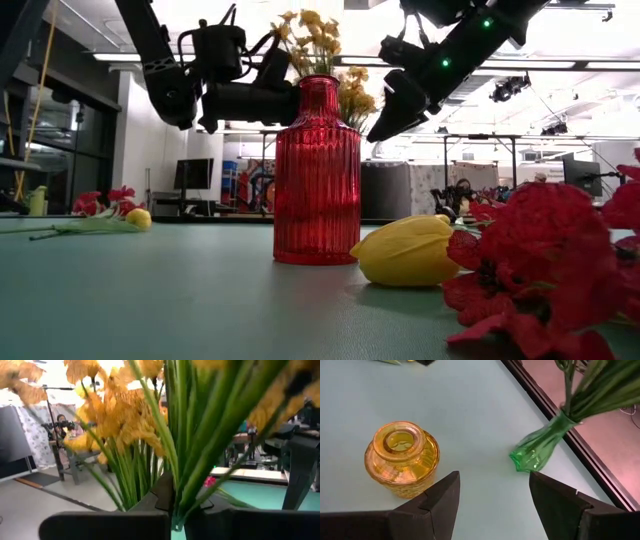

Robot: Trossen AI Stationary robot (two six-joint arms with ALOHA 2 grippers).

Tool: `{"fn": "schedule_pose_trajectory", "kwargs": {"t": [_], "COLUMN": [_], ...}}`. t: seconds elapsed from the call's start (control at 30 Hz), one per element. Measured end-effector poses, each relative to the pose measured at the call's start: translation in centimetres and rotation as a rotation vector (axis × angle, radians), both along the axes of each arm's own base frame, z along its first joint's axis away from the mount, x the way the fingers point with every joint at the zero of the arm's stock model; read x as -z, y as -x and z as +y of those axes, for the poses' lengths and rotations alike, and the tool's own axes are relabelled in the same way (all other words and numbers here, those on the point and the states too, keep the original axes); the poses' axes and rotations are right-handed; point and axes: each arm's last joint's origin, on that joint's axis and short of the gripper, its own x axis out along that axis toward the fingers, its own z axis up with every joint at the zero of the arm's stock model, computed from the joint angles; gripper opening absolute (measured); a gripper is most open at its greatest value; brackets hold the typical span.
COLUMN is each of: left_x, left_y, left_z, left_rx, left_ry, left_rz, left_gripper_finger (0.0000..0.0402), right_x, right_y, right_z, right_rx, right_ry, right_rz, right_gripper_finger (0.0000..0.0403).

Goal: Sort flowers into vase by color
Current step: Put the yellow flowers into the green vase

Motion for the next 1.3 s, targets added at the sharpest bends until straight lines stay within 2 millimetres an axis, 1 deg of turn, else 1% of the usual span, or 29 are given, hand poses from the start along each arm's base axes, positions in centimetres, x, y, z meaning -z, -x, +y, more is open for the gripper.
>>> {"fn": "schedule_pose_trajectory", "kwargs": {"t": [0.23, 0.3, 0.37, 0.47, 0.57, 0.63, 0.7, 0.73, 0.8, 0.83, 0.87, 0.9, 0.97, 1.03, 1.1, 1.17, 1.3], "left_x": [0.2, 0.2, 0.2, 0.2, 0.2, 0.2, 0.2, 0.2, 0.2, 0.2, 0.2, 0.2, 0.2, 0.2, 0.2, 0.2, 0.2], "left_y": [-0.1, -0.1, -0.1, -0.1, -0.1, -0.1, -0.1, -0.1, -0.1, -0.1, -0.1, -0.1, -0.1, -0.1, -0.1, -0.1, -0.1], "left_z": [-0.3, -0.3, -0.3, -0.3, -0.3, -0.3, -0.3, -0.3, -0.3, -0.3, -0.3, -0.3, -0.3, -0.3, -0.3, -0.3, -0.3], "left_rx": [0.026, 0.030, 0.029, 0.030, 0.031, 0.031, 0.032, 0.032, 0.032, 0.032, 0.032, 0.032, 0.032, 0.032, 0.032, 0.032, 0.032], "left_ry": [-0.005, -0.004, -0.004, -0.004, -0.004, -0.005, -0.005, -0.005, -0.005, -0.005, -0.005, -0.006, -0.006, -0.006, -0.006, -0.006, -0.006], "left_rz": [0.012, 0.014, 0.016, 0.016, 0.015, 0.015, 0.015, 0.015, 0.015, 0.015, 0.015, 0.015, 0.015, 0.014, 0.015, 0.014, 0.014], "left_gripper_finger": [0.0003, 0.0003, 0.0003, 0.0003, 0.0003, 0.0003, 0.0003, 0.0003, 0.0003, 0.0003, 0.0003, 0.0003, 0.0003, 0.0003, 0.0003, 0.0003, 0.0003], "right_x": [-0.2, -0.2, -0.1, 0.2, 0.7, 1.4, 2.3, 2.8, 3.7, 4.1, 4.3, 4.4, 4.5, 4.7, 5.0, 5.6, 7.2], "right_y": [-0.1, -0.1, 0.3, 1.0, 1.6, 2.0, 2.6, 2.9, 3.6, 4.0, 4.3, 4.6, 5.3, 5.9, 6.0, 5.7, 3.9], "right_z": [0.4, 0.2, -0.1, -1.1, -2.5, -3.6, -5.1, -5.8, -7.5, -8.4, -9.2, -10.0, -11.4, -12.6, -13.5, -14.1, -15.2], "right_rx": [-0.001, 0.054, 0.150, 0.288, 0.328, 0.336, 0.349, 0.355, 0.356, 0.346, 0.340, 0.339, 0.358, 0.373, 0.366, 0.340, 0.303], "right_ry": [0.012, 0.059, 0.120, 0.191, 0.184, 0.162, 0.139, 0.124, 0.071, 0.035, 0.003, -0.029, -0.089, -0.133, -0.184, -0.236, -0.298], "right_rz": [-0.019, -0.018, 0.007, 0.063, 0.104, 0.122, 0.120, 0.104, 0.037, -0.014, -0.082, -0.163, -0.308, -0.408, -0.474, -0.497, -0.506], "right_gripper_finger": [0.0229, 0.0229, 0.0228, 0.0220, 0.0200, 0.0179, 0.0147, 0.0126, 0.0072, 0.0040, 0.0021, 0.0013, 0.0013, 0.0004, 0.0003, 0.0001, 0.0000]}}
